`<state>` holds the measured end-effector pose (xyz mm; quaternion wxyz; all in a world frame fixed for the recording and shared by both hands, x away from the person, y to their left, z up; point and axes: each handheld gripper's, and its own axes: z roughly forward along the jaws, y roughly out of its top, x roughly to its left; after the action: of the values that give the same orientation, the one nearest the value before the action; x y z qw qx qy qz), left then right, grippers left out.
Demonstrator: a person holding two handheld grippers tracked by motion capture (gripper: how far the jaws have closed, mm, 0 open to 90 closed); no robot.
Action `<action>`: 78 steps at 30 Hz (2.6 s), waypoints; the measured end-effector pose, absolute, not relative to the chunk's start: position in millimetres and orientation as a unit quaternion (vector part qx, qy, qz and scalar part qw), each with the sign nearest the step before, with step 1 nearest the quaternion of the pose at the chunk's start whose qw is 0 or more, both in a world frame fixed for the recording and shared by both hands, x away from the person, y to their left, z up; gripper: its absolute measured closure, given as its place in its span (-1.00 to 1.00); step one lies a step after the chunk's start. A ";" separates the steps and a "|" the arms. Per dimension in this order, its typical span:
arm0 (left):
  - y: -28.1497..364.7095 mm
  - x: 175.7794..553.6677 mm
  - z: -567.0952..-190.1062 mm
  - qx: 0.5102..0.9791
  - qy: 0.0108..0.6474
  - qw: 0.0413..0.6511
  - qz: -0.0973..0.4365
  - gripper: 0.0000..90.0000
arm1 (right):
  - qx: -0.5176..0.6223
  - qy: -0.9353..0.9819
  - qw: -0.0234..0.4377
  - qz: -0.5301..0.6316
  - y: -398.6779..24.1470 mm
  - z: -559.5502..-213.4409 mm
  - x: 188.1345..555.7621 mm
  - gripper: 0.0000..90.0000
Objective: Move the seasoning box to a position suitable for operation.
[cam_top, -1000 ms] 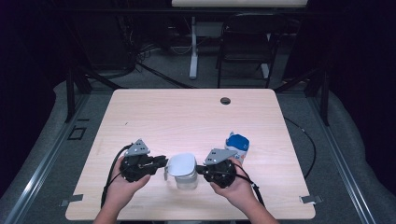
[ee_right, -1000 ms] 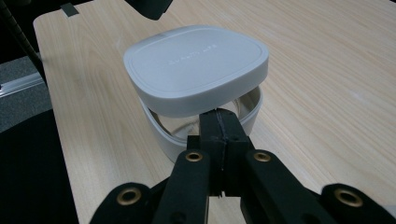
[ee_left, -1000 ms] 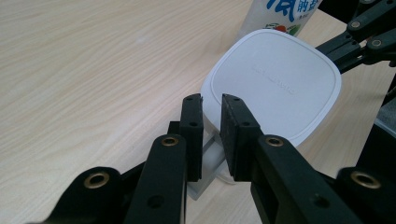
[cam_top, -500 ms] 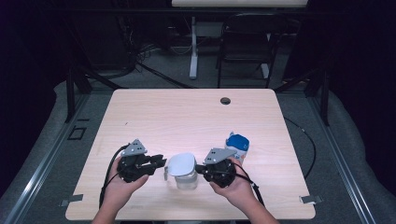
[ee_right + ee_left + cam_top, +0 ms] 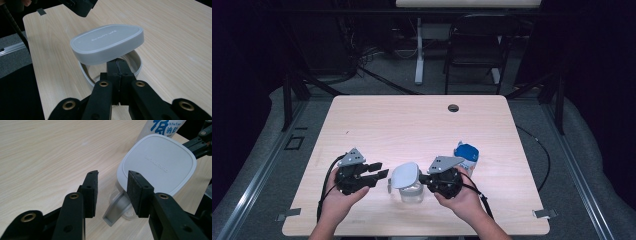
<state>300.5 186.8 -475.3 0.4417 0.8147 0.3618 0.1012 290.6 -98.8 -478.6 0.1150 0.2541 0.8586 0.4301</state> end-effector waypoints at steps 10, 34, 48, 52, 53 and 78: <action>190.4 299.9 -473.9 0.815 0.366 0.437 0.103 0.30 | 0.247 0.857 0.119 0.436 -93.6 -471.0 291.1 1.00; 201.2 299.7 -474.8 0.810 0.376 0.431 0.128 0.14 | 0.236 0.856 0.123 0.443 -84.0 -462.3 291.9 0.99; 205.7 299.0 -473.5 0.807 0.379 0.434 0.131 0.14 | 0.232 0.857 0.122 0.444 -78.4 -459.2 291.6 1.00; 207.2 298.9 -473.2 0.805 0.381 0.435 0.130 0.14 | 0.228 0.857 0.122 0.446 -76.6 -456.8 291.5 1.00; 207.2 298.9 -473.2 0.805 0.381 0.435 0.130 0.14 | 0.228 0.857 0.122 0.446 -76.6 -456.8 291.5 1.00; 212.8 301.0 -476.9 0.801 0.392 0.435 0.127 0.14 | 0.211 0.856 0.125 0.456 -60.3 -446.1 291.0 0.97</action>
<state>301.0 212.8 -476.9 0.4351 0.8006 0.3920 0.1267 291.0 -60.3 -446.1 0.1246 0.2112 0.8557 0.4557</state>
